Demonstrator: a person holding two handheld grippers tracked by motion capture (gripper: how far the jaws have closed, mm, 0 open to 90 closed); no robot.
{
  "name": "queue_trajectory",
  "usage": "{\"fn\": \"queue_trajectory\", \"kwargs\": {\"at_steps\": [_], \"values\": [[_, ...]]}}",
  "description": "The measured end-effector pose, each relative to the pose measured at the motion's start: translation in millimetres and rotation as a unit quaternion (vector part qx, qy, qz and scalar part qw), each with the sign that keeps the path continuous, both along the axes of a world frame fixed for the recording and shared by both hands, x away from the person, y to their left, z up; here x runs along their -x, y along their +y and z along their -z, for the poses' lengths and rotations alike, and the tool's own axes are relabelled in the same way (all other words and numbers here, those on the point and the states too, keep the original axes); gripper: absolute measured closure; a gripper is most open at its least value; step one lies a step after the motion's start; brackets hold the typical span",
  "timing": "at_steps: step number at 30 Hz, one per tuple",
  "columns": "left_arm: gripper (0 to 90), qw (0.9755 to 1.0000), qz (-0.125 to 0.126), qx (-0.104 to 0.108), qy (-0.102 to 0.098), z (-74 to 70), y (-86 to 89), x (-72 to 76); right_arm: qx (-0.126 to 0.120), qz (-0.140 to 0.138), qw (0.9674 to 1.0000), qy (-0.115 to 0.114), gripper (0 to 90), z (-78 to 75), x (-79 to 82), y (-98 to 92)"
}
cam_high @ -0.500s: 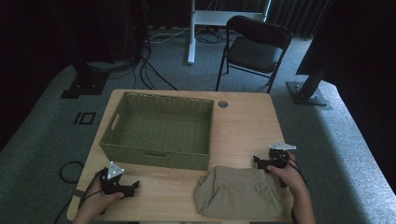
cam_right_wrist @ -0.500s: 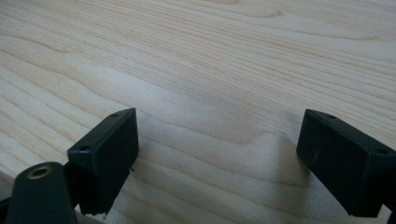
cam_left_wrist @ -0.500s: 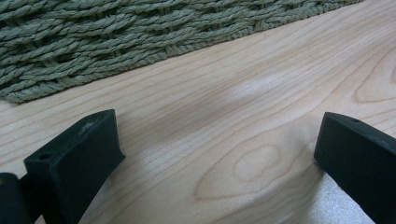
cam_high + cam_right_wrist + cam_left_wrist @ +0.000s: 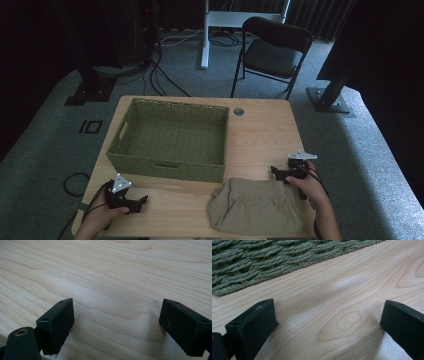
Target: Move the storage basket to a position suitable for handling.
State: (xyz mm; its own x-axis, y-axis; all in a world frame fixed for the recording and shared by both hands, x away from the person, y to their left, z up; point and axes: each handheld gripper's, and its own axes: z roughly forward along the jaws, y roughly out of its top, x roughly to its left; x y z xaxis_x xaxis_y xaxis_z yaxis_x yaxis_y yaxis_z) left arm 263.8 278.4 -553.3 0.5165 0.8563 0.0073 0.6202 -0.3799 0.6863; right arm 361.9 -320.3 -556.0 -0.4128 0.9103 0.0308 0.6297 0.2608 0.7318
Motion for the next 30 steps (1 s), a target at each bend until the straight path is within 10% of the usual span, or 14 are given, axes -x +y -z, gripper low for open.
{"fn": "queue_trajectory", "kwargs": {"at_steps": [10,30], "values": [[1.2,0.9997,-0.003,-0.012,-0.02,-17.0,11.6,-1.1,0.019,-0.009,0.9998,-0.004,13.2,-12.6,-6.1,3.0],[1.2,0.9972,0.006,0.014,-0.074,-60.1,19.1,2.3,-0.05,-0.04,0.9951,-0.075,12.5,-86.3,-1.5,53.1]]}}
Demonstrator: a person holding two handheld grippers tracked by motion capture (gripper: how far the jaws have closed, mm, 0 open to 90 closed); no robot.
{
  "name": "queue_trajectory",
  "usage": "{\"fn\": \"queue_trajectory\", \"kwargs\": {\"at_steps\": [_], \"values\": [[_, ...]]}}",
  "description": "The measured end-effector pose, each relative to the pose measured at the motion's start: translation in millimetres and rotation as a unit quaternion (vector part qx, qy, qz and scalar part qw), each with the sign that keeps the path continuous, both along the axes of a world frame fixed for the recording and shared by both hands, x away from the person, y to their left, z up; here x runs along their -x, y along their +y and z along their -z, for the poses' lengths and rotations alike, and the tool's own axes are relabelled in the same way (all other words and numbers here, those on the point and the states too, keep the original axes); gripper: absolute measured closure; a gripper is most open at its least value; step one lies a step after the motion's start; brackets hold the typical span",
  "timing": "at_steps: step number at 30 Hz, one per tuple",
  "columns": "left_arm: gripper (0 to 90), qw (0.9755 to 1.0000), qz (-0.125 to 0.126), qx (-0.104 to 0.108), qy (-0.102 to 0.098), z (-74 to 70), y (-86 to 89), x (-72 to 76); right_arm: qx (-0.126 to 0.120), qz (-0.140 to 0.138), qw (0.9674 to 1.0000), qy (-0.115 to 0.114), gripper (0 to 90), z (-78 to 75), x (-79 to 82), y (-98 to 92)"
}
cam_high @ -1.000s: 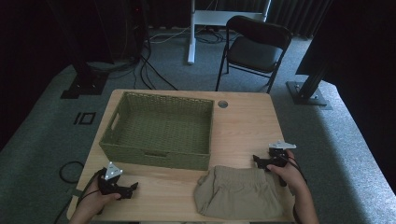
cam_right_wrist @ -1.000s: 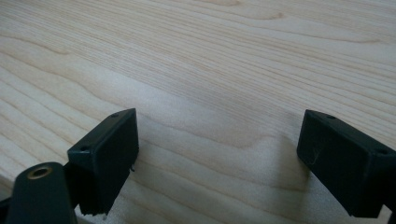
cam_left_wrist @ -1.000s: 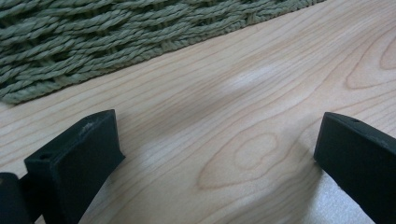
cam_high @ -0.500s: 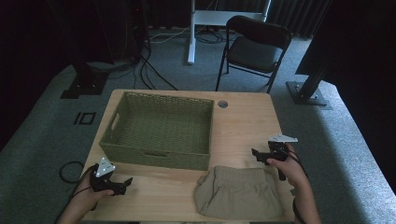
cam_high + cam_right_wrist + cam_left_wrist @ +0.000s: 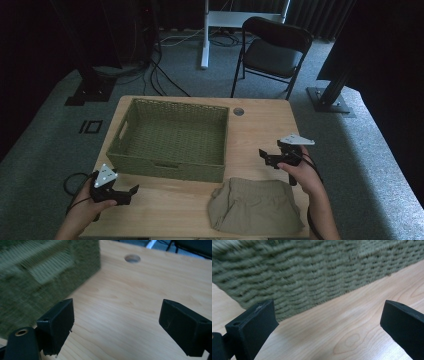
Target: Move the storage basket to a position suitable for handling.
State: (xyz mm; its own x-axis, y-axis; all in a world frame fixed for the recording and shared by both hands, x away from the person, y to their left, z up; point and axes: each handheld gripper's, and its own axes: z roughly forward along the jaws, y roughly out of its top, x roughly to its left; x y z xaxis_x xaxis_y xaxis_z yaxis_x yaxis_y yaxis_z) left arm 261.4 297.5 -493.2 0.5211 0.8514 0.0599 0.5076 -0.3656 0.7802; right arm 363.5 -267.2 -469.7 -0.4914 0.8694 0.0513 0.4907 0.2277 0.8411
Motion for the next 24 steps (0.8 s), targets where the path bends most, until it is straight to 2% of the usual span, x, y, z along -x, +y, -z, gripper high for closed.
{"fn": "queue_trajectory", "kwargs": {"at_steps": [3,5,6,8,10,16,20,24], "values": [[1.3,0.9998,-0.004,0.001,-0.017,-7.2,2.8,-0.1,-0.001,-0.013,0.9999,-0.01,12.5,-8.3,1.7,10.4],[1.3,0.9997,-0.008,0.003,-0.022,-9.2,3.5,0.0,-0.002,-0.02,0.9997,-0.013,12.5,-10.5,2.3,13.8],[1.3,0.9995,-0.007,0.006,-0.031,-13.1,4.8,0.2,-0.004,-0.032,0.9993,-0.019,12.5,-14.0,3.2,20.6],[1.3,0.9994,-0.007,0.008,-0.032,-15.4,5.7,0.4,-0.004,-0.037,0.9991,-0.021,12.5,-15.3,3.6,24.3],[1.2,0.9992,-0.006,0.017,-0.036,-21.1,8.4,-0.1,-0.009,-0.051,0.9984,-0.022,12.5,-16.7,4.4,36.2],[1.3,0.9992,0.002,0.016,-0.036,-30.8,13.0,-4.7,-0.012,-0.068,0.9974,-0.02,12.5,-16.5,2.4,57.1],[1.3,0.9984,0.009,0.028,-0.049,-44.3,15.0,-10.9,-0.012,-0.081,0.9964,-0.022,12.5,-17.4,1.8,67.5],[1.3,0.9978,0.013,0.031,-0.056,-52.7,14.9,-17.7,-0.002,-0.075,0.9967,-0.031,12.5,-19.7,1.9,76.4]]}}
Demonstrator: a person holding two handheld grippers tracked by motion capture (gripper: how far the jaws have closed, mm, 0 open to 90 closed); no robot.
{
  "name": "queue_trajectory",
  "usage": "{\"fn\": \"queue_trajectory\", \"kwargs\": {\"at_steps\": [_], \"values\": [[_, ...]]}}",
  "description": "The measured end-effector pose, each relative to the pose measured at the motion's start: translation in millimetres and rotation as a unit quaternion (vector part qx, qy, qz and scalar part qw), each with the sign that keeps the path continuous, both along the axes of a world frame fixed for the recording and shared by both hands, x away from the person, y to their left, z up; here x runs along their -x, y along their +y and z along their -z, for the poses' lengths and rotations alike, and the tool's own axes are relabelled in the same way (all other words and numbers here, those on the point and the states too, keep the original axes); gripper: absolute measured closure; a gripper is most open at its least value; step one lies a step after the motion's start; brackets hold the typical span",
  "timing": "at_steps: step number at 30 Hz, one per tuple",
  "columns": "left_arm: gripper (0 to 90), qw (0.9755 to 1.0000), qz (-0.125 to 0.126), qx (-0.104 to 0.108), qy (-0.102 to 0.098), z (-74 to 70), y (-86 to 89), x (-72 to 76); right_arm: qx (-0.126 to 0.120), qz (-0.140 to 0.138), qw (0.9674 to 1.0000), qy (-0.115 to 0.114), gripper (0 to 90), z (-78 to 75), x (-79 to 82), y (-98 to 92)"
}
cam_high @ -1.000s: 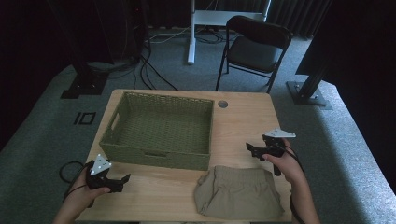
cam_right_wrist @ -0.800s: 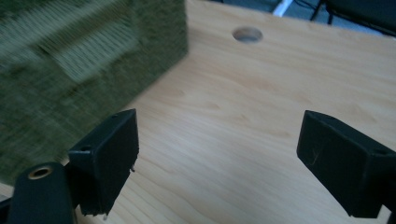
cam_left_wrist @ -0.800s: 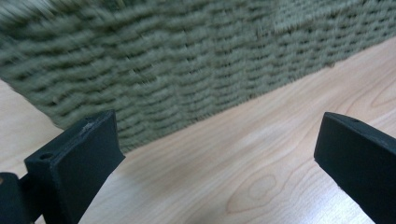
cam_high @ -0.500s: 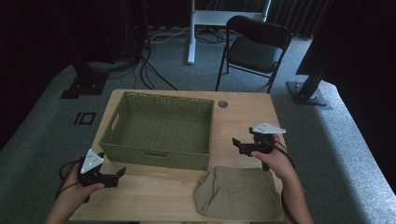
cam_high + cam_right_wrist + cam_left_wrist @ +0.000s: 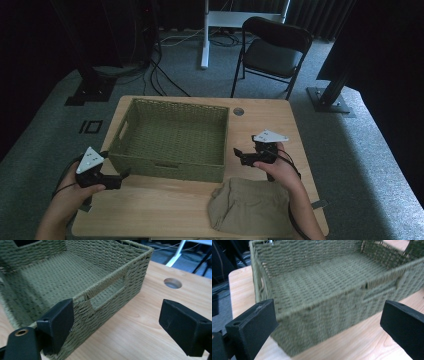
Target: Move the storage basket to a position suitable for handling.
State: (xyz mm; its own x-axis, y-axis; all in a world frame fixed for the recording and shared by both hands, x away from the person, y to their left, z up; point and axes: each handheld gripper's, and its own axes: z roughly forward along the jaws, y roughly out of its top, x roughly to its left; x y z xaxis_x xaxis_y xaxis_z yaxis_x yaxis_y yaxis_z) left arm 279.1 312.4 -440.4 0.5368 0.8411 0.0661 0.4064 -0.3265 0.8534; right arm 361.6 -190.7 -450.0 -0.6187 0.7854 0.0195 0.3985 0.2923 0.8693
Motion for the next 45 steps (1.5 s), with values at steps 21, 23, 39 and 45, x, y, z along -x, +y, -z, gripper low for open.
{"fn": "queue_trajectory", "kwargs": {"at_steps": [21,23,39,45], "values": [[8.2,0.9962,-0.086,0.012,-0.007,-10.2,26.1,-73.8,0.008,-0.02,0.9998,-0.003,12.5,7.2,-4.7,50.5],[8.6,0.9943,-0.105,0.012,-0.006,-6.0,29.9,-78.9,0.008,-0.017,0.9998,-0.002,12.5,8.6,-5.2,52.0],[57.9,0.985,-0.157,0.012,0.07,26.5,34.0,-89.9,0.026,-0.006,0.9996,0.003,32.8,16.5,5.0,56.5],[71.9,0.9828,-0.15,0.033,0.102,29.0,28.4,-88.4,0.039,0.0,0.9992,0.006,39.9,16.0,6.0,62.9]]}}
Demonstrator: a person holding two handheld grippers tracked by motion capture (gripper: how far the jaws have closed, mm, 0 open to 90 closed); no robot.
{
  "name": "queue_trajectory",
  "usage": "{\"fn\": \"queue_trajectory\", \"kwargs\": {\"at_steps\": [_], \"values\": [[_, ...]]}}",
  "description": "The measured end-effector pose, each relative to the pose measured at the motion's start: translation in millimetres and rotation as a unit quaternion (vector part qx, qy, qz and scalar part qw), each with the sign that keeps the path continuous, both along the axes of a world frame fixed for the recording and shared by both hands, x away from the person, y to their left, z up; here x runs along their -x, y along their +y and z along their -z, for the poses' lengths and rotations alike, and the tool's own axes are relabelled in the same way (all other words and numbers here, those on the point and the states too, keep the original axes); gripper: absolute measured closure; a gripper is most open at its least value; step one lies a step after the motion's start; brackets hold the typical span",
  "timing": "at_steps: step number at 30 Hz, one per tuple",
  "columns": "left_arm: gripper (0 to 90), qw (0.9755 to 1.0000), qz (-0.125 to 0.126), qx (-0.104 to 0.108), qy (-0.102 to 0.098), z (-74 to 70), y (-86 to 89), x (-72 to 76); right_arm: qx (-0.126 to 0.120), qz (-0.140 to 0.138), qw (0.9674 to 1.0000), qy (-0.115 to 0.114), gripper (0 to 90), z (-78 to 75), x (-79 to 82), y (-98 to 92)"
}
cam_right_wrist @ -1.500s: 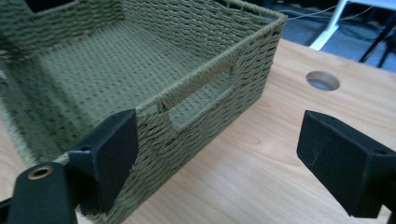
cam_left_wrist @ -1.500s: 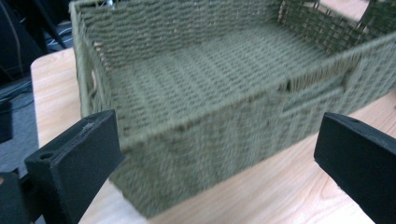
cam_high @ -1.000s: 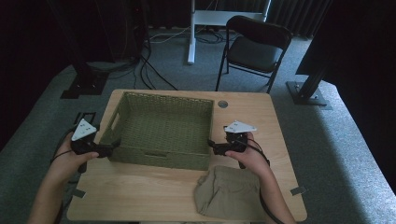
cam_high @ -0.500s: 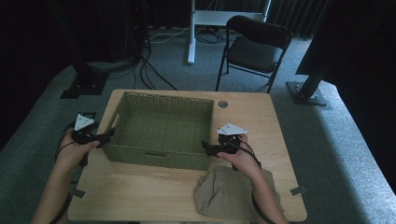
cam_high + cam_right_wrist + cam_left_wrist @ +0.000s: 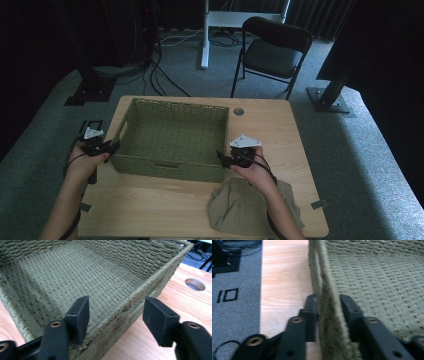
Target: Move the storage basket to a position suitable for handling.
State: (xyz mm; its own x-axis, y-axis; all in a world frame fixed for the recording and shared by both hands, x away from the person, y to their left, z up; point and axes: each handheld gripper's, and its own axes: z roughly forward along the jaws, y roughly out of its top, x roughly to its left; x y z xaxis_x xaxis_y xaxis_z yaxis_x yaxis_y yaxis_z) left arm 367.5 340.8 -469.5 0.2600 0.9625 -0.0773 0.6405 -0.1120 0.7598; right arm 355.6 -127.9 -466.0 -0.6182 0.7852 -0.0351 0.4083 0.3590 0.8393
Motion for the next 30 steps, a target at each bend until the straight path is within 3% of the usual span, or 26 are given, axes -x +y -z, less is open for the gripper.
{"fn": "queue_trajectory", "kwargs": {"at_steps": [5,16,29,30], "values": [[76.3,1.0,-0.006,0.004,0.0,1.0,-1.7,1.6,0.012,-0.009,0.9999,-0.002,49.6,-1.0,2.0,4.7],[78.5,0.9998,-0.02,0.008,0.0,1.2,-7.2,7.3,0.008,0.003,0.9999,0.007,52.9,-1.3,0.5,3.1],[78.3,0.9997,-0.017,0.016,-0.006,2.3,-18.6,19.7,0.012,0.041,0.999,0.013,59.2,-1.0,-7.4,-4.5],[78.2,0.9995,-0.021,0.02,-0.009,3.3,-19.5,19.6,0.003,0.05,0.9986,0.02,60.2,-0.6,-8.8,-5.0]]}}
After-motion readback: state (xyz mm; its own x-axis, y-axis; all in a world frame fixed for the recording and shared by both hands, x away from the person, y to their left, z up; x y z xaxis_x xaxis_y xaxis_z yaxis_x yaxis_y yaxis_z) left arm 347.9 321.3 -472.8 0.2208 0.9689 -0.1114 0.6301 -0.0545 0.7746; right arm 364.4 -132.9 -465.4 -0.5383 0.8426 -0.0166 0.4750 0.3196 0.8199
